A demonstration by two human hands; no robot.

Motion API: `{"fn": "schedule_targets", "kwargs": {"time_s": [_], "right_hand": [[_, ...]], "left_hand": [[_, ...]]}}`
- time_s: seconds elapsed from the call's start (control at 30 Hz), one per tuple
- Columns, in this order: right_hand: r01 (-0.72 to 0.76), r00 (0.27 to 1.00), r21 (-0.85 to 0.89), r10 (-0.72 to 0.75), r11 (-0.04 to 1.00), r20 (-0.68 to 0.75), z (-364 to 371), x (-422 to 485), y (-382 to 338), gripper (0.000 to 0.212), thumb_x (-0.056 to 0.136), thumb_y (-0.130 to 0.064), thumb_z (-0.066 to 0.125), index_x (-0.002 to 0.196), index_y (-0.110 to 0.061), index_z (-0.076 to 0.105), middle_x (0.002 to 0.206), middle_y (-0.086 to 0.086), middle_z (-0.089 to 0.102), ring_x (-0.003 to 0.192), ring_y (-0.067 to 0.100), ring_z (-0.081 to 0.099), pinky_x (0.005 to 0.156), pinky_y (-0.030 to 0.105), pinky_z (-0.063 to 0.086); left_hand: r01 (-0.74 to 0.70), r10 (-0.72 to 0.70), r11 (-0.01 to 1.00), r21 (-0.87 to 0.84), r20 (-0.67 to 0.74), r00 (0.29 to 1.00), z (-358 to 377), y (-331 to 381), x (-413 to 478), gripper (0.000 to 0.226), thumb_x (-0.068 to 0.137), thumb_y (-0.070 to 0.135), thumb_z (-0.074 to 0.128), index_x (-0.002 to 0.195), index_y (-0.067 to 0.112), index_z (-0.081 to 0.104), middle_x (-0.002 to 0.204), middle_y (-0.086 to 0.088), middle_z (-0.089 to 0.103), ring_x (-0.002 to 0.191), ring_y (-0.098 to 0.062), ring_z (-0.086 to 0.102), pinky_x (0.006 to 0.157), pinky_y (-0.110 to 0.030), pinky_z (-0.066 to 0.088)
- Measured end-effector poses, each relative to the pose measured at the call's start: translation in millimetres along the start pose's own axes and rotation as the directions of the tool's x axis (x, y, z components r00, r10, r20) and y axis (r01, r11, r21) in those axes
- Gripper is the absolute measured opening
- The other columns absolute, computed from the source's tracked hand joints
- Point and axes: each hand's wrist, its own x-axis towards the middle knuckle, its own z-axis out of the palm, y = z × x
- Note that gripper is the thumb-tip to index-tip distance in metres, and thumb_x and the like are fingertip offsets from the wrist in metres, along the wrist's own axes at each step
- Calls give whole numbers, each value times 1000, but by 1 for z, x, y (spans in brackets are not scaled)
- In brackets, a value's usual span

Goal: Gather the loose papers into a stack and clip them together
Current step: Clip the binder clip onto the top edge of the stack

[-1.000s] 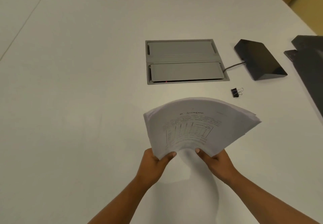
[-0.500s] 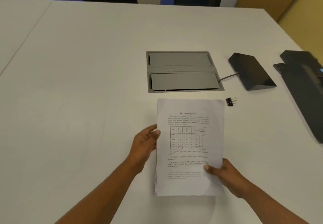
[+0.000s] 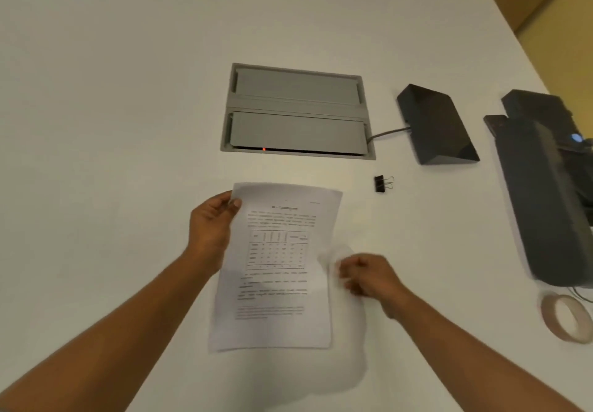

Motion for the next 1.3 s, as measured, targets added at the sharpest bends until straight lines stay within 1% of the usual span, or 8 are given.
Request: {"fn": "schedule_targets", "kwargs": {"time_s": [0.2,0.33,0.43,0.67,0.83,0.93,1.13,1.3], "right_hand": [[48,963,105,-18,993,-270,-63,67,-69,13,86,-15,74,75,-12,67,77,8,69,56,16,63,49,22,54],[46,854,-20,-50,999,-517,-93,109,-91,5,82,-14,75,83,-11,71,91,14,73,73,24,69,71,36,62],[2,799,-96,-59,995,-598,-101,128,-95,17,83,-23,76,94,-10,72,99,11,73,87,30,68,79,35,57],[-42,837,-207,-79,977,-542,-95,138,-96,12,84,-22,72,88,-10,73,92,10,70,83,28,61,68,30,48],[67,935,12,-58,998,-350,-79,116,-109,17,82,-13,75,70,-12,63,83,8,66,73,21,62,57,28,53],[45,989,160,-21,986,-148,-60,93,-119,14,85,-8,72,76,-9,62,90,10,70,79,27,73,59,33,62],[125,992,90,-125,988,-7,-16,61,-134,16,85,2,68,76,-6,59,94,17,68,87,29,72,73,37,63],[151,981,31,-154,988,116,18,47,-148,30,82,5,71,102,-15,60,96,14,70,93,26,71,70,33,63]], "left_hand": [[-8,11,996,84,-25,1000,8,-6,10,19,95,12,64,97,27,76,85,6,80,75,-13,76,62,-27,62],[-11,13,996,84,-24,1000,7,-10,13,24,95,11,64,93,30,78,84,8,80,72,-10,76,59,-24,61],[-18,19,997,81,-15,1000,2,-14,16,25,94,9,64,92,29,79,85,6,81,72,-11,76,60,-24,61],[-17,18,997,78,-15,1000,-4,-17,22,24,93,9,65,92,28,80,88,3,81,76,-14,76,63,-27,63],[-9,10,998,66,-9,1000,-5,-15,24,22,94,9,65,94,25,79,89,2,81,77,-16,77,63,-27,62],[-5,6,998,66,-5,1000,-4,-13,23,22,95,8,63,96,23,79,88,1,81,76,-16,76,63,-28,62],[1,0,997,72,-7,1000,0,-10,18,18,95,8,63,100,19,77,86,1,80,75,-17,76,64,-30,63],[11,-9,997,81,-28,1000,4,-10,13,17,95,8,63,98,19,76,82,6,80,73,-12,75,63,-26,61]]}}
